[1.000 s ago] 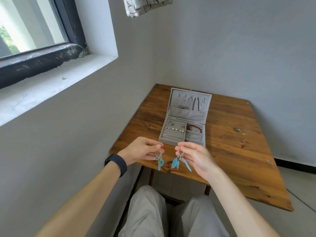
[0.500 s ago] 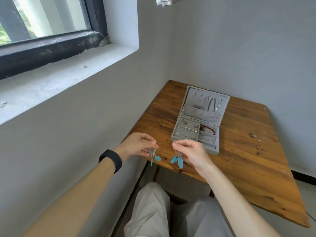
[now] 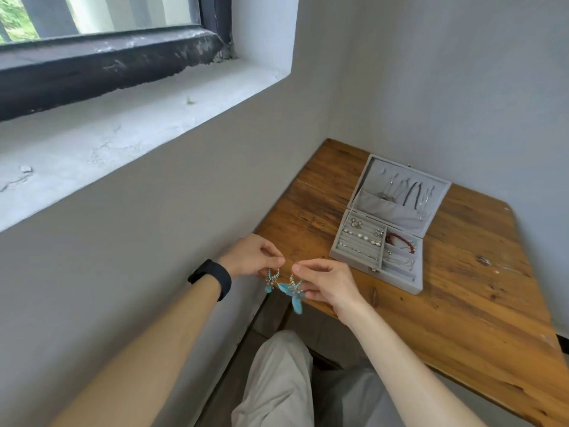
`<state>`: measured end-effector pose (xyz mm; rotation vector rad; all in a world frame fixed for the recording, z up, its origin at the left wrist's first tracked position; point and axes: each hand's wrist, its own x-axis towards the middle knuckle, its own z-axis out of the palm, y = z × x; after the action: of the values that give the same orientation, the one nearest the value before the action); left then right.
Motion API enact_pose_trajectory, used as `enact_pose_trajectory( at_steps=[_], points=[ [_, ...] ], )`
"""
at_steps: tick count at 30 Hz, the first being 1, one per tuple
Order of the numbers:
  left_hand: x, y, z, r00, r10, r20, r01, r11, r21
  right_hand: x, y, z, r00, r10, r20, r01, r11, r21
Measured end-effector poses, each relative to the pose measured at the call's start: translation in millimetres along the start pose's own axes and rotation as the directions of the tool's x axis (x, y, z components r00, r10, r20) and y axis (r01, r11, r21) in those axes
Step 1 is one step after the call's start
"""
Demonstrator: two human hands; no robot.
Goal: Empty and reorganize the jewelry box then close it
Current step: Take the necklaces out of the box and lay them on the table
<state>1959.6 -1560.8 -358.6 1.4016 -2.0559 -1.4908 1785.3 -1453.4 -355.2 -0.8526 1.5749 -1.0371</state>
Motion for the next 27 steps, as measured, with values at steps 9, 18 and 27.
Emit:
enact_pose_trajectory(
  at_steps=[9, 18, 27],
  points=[
    [5.9, -11.0, -11.8, 0.973, -0.115, 0.200, 0.028, 0.919, 0.392, 16.1, 4.0, 15.8, 0.991, 0.053, 0.121, -0.047, 0.998, -0.045],
    [13.5, -13.7, -8.9, 1.000, 0.003, 0.021, -0.012, 0.905, 0.424, 9.0, 12.1, 11.6, 0.945, 0.018, 0.326, 0.034, 0.988, -0.151],
    [42.2, -7.2, -4.3, 0.997, 0.065, -0.030, -0.049, 0.921, 0.388, 50.2, 21.5, 5.2, 0.970, -0.241, -0.031, 0.213, 0.905, -0.368]
  ],
)
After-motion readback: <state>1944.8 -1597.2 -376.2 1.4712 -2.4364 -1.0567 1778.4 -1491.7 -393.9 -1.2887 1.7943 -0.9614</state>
